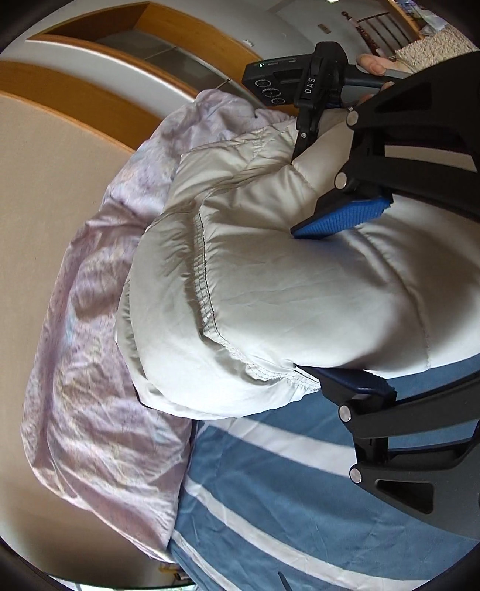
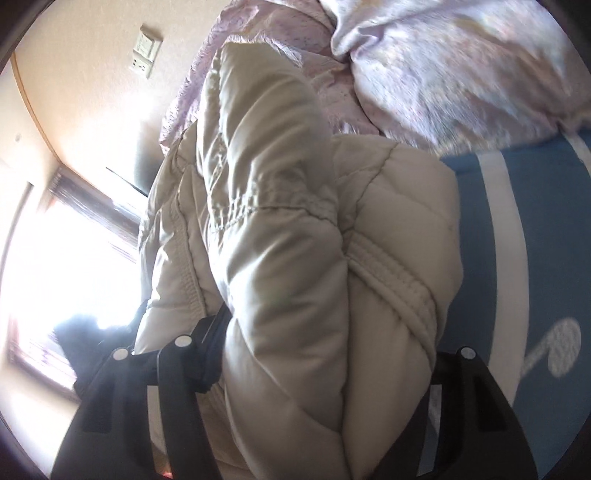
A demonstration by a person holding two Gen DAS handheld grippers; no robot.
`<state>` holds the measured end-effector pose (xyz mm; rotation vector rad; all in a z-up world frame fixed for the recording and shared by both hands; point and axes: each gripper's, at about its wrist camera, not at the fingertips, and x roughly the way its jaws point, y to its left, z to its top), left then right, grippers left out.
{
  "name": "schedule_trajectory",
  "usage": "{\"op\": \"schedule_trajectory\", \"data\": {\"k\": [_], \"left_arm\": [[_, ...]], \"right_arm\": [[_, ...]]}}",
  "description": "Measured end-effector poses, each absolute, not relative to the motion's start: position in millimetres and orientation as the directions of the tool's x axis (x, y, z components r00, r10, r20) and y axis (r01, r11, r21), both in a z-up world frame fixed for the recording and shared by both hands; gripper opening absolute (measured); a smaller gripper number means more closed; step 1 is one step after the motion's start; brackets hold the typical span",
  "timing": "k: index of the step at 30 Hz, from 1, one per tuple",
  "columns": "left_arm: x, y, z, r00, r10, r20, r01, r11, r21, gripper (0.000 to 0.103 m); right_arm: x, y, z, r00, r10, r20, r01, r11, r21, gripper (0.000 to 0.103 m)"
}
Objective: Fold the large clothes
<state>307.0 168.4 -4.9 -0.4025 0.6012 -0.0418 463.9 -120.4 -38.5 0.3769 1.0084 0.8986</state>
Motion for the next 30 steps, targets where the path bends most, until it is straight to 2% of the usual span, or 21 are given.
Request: {"op": "schedule_trajectory", "data": {"k": [4,9,13,16,17,19,21,23,26,28,30], "left_arm": [[315.8,177.9,-15.5,0.824,-0.123,-0.554,-0.112,0.921,-0.372,0.065],[325.4,157.6,-10.6,0.826,-0.096,-0.555,-0.077,0.957,-0.280,0.065],[334.6,156.2,-8.5,0.807,-0.081,-0.585,-0.083,0.965,-0.248,0.069],[319.0,161.3,2.8,0.823,-0.031,-0.567,-0.117,0.968,-0.223,0.072],[313.2,162.0,7.5,0.832,-0.012,-0.554,-0.128,0.969,-0.212,0.072],[303.6,162.7,17.4,0.844,0.009,-0.536,-0.141,0.969,-0.205,0.079],[297.4,155.9,27.4,0.851,0.023,-0.524,-0.143,0.971,-0.190,0.083],[297.8,143.9,32.2,0.853,0.032,-0.521,-0.131,0.979,-0.155,0.086],[309.4,125.5,24.8,0.831,0.039,-0.554,-0.111,0.989,-0.097,0.086],[319.6,116.3,12.4,0.808,0.051,-0.587,-0.113,0.991,-0.069,0.086],[321.6,110.8,5.4,0.815,0.069,-0.575,-0.115,0.992,-0.044,0.088]], "right_arm": [[462.3,-104.5,-43.3,0.298,0.728,-0.618,-0.461,0.676,0.575,0.066],[444.7,-132.3,-63.1,0.314,0.760,-0.568,-0.399,0.649,0.647,0.062],[446.7,-148.5,-72.7,0.336,0.755,-0.563,-0.326,0.654,0.683,0.071],[423.2,-163.3,-48.2,0.452,0.696,-0.559,-0.351,0.714,0.605,0.074],[411.9,-172.2,-36.9,0.508,0.670,-0.542,-0.355,0.736,0.577,0.078],[394.0,-184.0,-22.4,0.618,0.602,-0.505,-0.340,0.784,0.519,0.082],[371.5,-185.4,-6.6,0.703,0.545,-0.456,-0.349,0.824,0.446,0.082],[357.3,-168.2,1.2,0.712,0.557,-0.428,-0.409,0.824,0.393,0.080],[343.5,-131.2,2.3,0.713,0.532,-0.456,-0.478,0.845,0.238,0.074],[350.1,-113.2,-6.8,0.698,0.511,-0.501,-0.484,0.853,0.195,0.071],[357.0,-100.9,-23.0,0.679,0.466,-0.567,-0.460,0.872,0.166,0.071]]}}
